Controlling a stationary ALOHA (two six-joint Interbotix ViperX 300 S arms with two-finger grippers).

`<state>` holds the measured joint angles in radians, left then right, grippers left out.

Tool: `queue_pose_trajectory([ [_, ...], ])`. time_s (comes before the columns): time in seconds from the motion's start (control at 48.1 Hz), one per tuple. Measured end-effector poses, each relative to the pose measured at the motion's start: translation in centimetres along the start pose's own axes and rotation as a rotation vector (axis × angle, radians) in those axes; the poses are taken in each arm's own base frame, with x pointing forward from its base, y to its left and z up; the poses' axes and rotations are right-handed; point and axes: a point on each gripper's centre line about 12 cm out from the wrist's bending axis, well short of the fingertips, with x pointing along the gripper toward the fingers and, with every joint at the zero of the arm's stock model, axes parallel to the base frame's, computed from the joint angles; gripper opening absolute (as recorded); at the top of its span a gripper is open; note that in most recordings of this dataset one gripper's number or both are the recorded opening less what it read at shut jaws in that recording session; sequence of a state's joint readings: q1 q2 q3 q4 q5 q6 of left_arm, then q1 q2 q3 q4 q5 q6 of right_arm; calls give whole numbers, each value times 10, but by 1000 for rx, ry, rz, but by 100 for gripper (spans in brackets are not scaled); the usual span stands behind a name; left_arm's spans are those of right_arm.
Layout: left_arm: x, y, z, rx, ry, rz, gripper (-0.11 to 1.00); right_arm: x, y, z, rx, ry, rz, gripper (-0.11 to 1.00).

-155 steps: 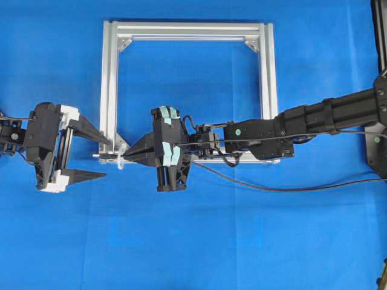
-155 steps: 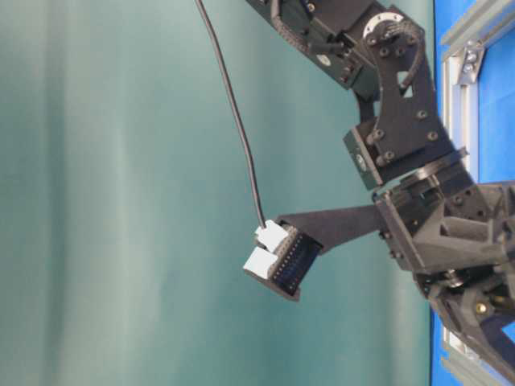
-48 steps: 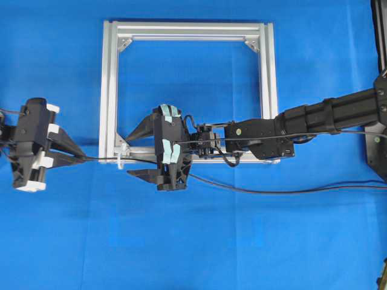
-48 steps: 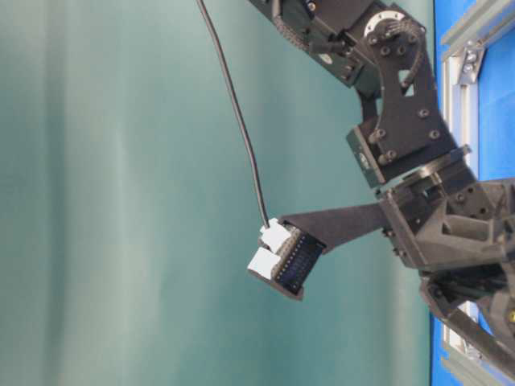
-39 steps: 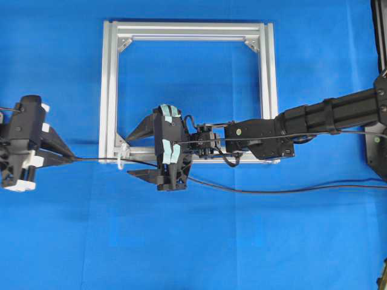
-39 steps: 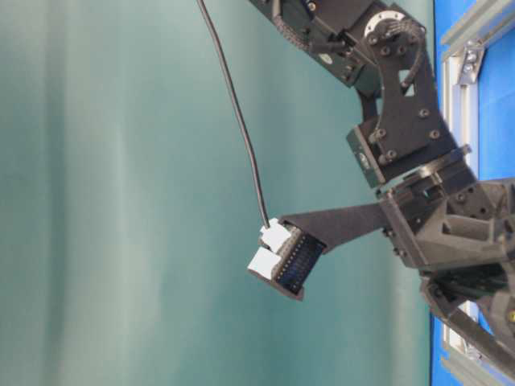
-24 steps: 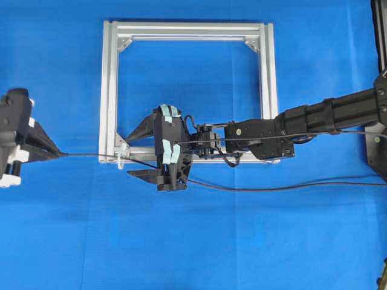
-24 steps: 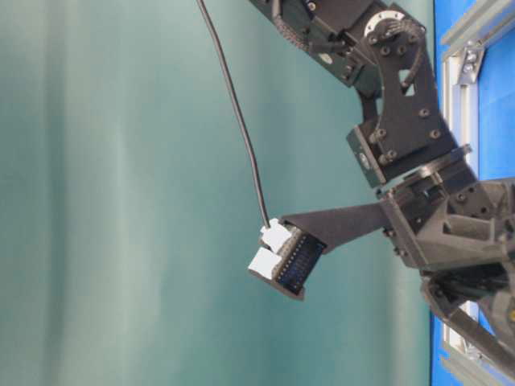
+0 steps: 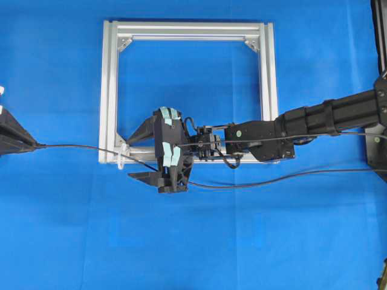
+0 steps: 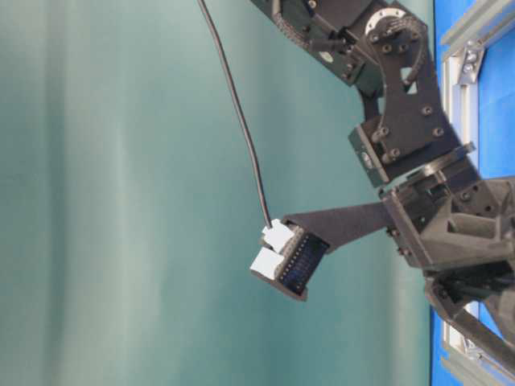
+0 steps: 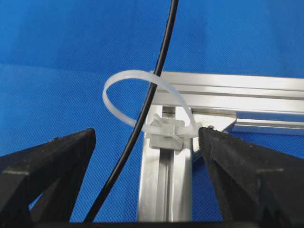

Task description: Insert the wire through the string loop located on the left side.

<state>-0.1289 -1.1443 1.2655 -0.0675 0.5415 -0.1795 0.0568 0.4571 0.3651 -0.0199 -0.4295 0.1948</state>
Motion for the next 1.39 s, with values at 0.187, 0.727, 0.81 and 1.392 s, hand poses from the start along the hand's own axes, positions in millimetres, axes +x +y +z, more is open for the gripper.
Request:
queue_pose_trajectory([
  [0.187, 2, 0, -2, -24, 22, -1, 8, 0, 1, 0, -2, 2, 2, 96],
  [0.727, 1, -3, -2, -17, 19, -16, 9, 0, 1, 0, -2, 2, 2, 96],
  [0.81, 2, -3, -2, -17, 20, -16, 10, 0, 1, 0, -2, 2, 2, 96],
  [1.392, 2, -4, 2, -16, -19, -23, 82, -2, 1, 4, -2, -5, 1, 96],
])
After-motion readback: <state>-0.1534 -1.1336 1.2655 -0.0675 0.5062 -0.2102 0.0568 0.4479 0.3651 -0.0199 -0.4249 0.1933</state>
